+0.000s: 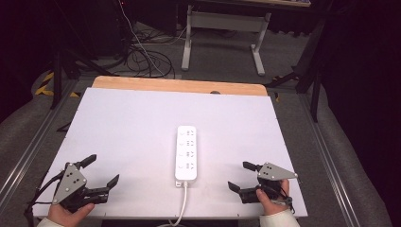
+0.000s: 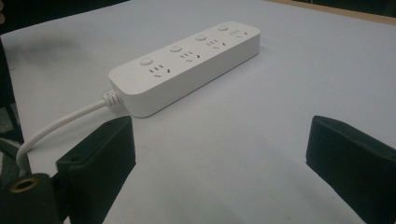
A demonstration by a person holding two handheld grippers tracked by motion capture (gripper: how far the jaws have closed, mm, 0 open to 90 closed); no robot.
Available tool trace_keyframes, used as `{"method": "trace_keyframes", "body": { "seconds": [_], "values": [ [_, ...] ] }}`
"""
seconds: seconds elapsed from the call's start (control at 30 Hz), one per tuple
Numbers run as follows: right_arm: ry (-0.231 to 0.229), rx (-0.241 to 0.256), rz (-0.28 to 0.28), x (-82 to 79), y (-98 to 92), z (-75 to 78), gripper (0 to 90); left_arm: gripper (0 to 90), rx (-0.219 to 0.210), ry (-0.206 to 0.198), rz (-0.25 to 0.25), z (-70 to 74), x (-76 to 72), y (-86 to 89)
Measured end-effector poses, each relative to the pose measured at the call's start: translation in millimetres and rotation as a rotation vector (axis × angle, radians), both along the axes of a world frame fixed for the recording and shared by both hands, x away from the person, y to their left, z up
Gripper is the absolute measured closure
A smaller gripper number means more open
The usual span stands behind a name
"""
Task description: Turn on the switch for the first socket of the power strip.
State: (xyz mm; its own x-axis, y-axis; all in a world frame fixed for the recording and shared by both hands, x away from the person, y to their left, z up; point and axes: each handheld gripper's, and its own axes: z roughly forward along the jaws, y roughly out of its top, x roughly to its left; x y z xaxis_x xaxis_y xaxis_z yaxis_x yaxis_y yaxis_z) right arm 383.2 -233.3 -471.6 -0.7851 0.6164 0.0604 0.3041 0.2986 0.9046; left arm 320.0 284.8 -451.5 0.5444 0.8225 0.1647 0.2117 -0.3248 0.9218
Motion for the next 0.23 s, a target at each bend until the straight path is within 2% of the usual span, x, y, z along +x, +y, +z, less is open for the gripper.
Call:
{"method": "trace_keyframes", "body": {
  "seconds": [0.23],
  "values": [
    [-0.007, -0.024, -0.001, 0.1, 2.5, -1.3, 9.1, 8.9, 0.005, 0.002, 0.009, -0.9, 0.1, -0.8]
  ]
}}
